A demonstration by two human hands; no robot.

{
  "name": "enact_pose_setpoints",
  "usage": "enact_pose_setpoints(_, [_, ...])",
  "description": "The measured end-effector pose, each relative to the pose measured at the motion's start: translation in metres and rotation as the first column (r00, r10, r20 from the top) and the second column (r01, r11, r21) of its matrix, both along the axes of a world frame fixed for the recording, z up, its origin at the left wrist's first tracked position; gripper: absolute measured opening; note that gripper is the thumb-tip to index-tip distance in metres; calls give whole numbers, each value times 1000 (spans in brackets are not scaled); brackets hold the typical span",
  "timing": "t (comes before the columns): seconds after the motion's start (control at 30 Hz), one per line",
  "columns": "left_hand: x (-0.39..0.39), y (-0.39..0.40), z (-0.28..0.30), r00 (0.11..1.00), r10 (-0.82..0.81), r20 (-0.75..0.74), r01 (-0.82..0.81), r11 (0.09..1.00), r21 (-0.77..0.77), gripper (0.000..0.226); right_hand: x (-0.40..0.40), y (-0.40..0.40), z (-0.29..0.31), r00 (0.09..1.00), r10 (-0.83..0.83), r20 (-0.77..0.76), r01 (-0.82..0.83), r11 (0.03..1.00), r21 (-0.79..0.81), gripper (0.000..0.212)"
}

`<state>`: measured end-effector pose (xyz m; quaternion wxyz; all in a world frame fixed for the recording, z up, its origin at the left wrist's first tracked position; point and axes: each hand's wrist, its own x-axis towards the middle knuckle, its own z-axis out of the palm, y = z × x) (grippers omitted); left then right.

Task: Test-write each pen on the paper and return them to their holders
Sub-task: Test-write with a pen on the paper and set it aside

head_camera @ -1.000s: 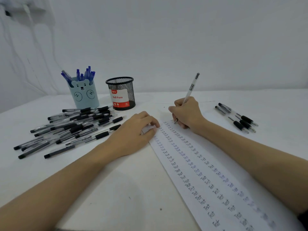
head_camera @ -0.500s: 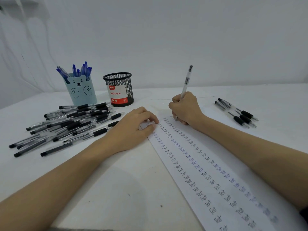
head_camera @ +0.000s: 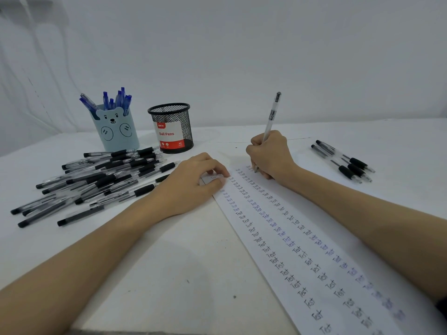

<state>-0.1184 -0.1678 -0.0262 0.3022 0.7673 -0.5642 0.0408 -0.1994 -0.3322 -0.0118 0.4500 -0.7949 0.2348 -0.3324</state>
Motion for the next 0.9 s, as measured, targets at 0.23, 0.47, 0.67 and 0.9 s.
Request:
enact_pose_setpoints(0.23, [0, 1, 0, 1000, -2, 6, 2, 1000, -1, 12, 0, -1, 1, 1000, -10, -20, 10, 1000, -17, 38])
enact_pose_setpoints(0.47, [0, 0, 0, 1000, -2, 11, 2, 1000, -11, 12, 1, -2, -1, 1000, -20, -7, 20, 1000, -2, 38])
enact_pose_setpoints(0.67, [0, 1, 0, 1000, 1, 16, -1, 1000, -10, 13, 0, -3, -1, 1000, -29, -3, 29, 999, 22, 40])
enact_pose_setpoints(0.9, [-1, 1, 0, 1000, -7, 14, 7, 1000, -12, 12, 1, -3, -1, 997, -72, -4, 72, 996, -43, 40])
